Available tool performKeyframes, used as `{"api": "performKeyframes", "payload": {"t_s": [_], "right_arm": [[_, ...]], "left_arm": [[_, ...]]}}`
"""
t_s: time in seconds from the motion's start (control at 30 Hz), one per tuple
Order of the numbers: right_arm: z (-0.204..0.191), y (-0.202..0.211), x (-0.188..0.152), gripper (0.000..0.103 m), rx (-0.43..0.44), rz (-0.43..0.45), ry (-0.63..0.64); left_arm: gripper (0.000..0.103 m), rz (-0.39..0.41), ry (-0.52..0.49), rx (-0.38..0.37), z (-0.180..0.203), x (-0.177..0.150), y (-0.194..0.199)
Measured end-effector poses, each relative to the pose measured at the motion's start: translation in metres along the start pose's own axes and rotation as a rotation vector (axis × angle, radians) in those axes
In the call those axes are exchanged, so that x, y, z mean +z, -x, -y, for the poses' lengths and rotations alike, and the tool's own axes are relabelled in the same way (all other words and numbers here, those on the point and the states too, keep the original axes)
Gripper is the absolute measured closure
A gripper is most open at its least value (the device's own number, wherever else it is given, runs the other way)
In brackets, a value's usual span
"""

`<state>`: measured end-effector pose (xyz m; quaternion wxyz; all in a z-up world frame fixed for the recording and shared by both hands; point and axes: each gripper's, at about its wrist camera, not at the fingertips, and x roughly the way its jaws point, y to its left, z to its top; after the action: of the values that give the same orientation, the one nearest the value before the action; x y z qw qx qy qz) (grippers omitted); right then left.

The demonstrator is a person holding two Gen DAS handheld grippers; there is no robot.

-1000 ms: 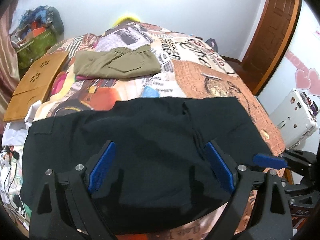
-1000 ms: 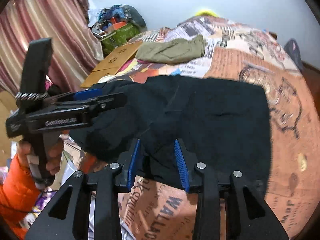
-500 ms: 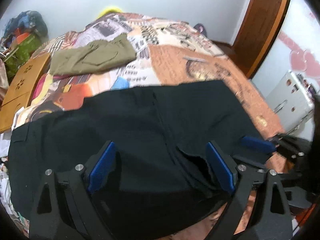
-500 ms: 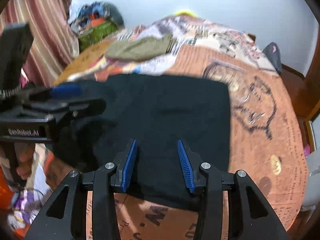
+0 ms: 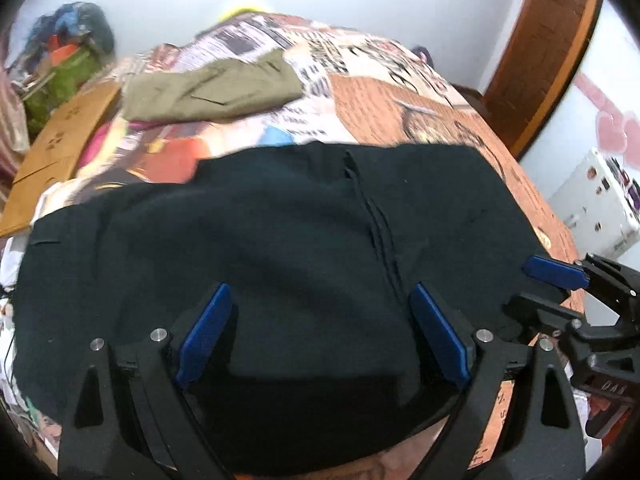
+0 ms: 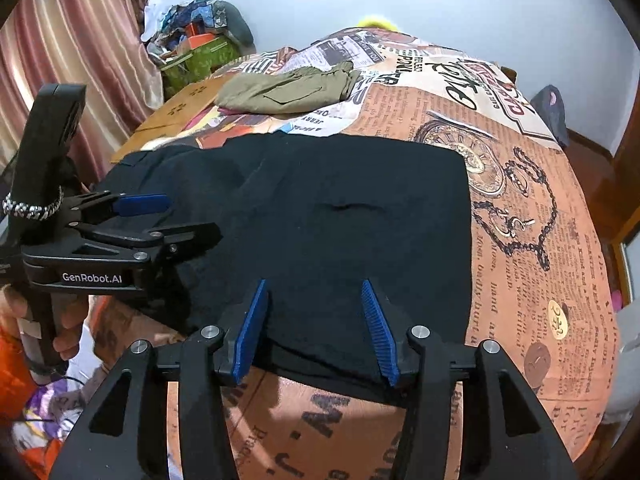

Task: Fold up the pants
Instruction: 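Lay the pants flap down and open the right gripper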

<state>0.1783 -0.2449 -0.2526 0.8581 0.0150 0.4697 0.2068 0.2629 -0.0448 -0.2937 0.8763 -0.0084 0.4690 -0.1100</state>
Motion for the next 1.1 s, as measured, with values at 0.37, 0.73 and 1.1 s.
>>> {"api": "performKeyframes", "payload": {"t_s": [0.37,0.73,1.1], "right_arm": [[-0.016,0.023,0.025,0.055,0.013,0.097,0.023],[-0.088,-0.014,0.044,0.055,0.103,0.078,0.131],[-0.134,-0.07,0.038,0.055,0.121,-0.062,0.225]], "left_arm": [[0.011,0.138,0.182,0.124,-0.094,-0.012,0.071],[0.011,0.147,0.385,0.211,-0.199,-0.074,0.11],[0.011,0.033,0.58,-0.006,-0.223,-0.121,0.071]]}}
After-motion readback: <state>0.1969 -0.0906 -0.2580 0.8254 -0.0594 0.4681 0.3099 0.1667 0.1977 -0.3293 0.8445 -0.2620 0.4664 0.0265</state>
